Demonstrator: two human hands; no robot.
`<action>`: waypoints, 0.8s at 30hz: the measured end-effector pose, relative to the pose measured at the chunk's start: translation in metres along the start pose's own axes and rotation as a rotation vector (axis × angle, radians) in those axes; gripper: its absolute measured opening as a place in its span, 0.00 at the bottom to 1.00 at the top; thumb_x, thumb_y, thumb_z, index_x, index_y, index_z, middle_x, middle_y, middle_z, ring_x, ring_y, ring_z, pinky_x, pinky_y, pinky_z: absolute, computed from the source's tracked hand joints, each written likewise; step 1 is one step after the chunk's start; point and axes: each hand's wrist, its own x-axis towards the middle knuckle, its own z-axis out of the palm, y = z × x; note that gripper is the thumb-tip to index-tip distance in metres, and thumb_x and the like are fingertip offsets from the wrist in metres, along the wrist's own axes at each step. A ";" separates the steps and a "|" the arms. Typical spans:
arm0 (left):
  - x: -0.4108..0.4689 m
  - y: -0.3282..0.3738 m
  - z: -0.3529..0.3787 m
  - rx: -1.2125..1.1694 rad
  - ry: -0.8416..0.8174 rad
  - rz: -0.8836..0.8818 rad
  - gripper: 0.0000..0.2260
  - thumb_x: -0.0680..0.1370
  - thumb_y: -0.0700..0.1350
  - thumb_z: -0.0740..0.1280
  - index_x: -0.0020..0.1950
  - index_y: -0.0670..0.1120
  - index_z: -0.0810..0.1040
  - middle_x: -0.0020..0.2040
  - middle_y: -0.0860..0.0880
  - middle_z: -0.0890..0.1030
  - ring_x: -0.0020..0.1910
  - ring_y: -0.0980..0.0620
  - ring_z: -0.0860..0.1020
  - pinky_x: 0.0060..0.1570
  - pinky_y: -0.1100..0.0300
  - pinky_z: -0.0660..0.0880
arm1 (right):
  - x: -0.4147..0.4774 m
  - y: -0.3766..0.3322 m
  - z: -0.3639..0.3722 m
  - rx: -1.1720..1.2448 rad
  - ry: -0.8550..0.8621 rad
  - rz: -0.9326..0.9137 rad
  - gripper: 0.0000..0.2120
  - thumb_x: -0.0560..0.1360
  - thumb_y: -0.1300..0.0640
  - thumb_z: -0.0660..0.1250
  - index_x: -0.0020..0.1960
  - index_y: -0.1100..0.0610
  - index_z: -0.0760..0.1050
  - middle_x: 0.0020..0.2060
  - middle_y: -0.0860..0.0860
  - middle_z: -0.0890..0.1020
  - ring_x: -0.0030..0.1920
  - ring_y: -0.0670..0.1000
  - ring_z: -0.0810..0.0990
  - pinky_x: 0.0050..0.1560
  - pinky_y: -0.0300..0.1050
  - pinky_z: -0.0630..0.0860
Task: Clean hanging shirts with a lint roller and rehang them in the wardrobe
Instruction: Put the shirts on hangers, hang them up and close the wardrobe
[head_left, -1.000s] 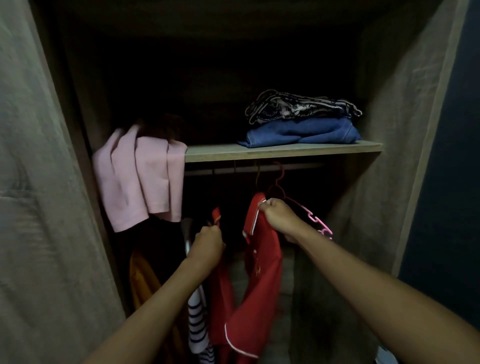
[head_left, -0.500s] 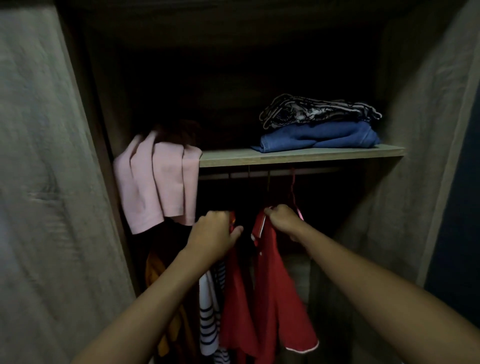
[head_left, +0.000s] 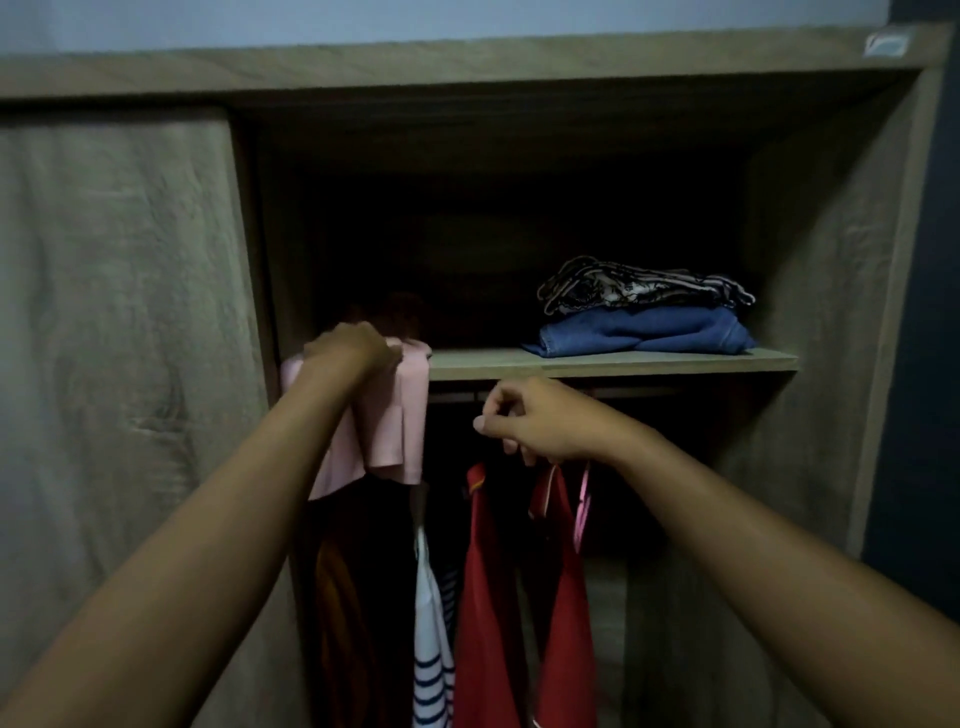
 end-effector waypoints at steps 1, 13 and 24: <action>-0.001 0.000 -0.002 -0.007 0.023 0.018 0.26 0.80 0.60 0.61 0.68 0.41 0.74 0.67 0.37 0.75 0.64 0.36 0.74 0.61 0.48 0.71 | 0.001 -0.010 -0.003 0.021 0.037 -0.027 0.11 0.77 0.45 0.68 0.50 0.52 0.75 0.34 0.52 0.83 0.27 0.48 0.79 0.26 0.41 0.72; -0.127 -0.022 -0.008 0.067 0.344 0.661 0.07 0.77 0.48 0.66 0.42 0.46 0.79 0.44 0.41 0.82 0.47 0.37 0.79 0.37 0.52 0.66 | 0.039 -0.075 -0.024 0.006 0.506 -0.028 0.17 0.73 0.43 0.70 0.51 0.55 0.73 0.44 0.50 0.80 0.45 0.52 0.79 0.42 0.42 0.68; -0.203 -0.033 -0.008 0.079 0.163 0.919 0.11 0.75 0.48 0.68 0.35 0.49 0.70 0.36 0.46 0.80 0.42 0.43 0.77 0.36 0.53 0.69 | 0.062 -0.092 -0.004 -0.147 0.323 0.289 0.64 0.61 0.26 0.70 0.80 0.52 0.37 0.76 0.63 0.62 0.70 0.66 0.69 0.67 0.60 0.72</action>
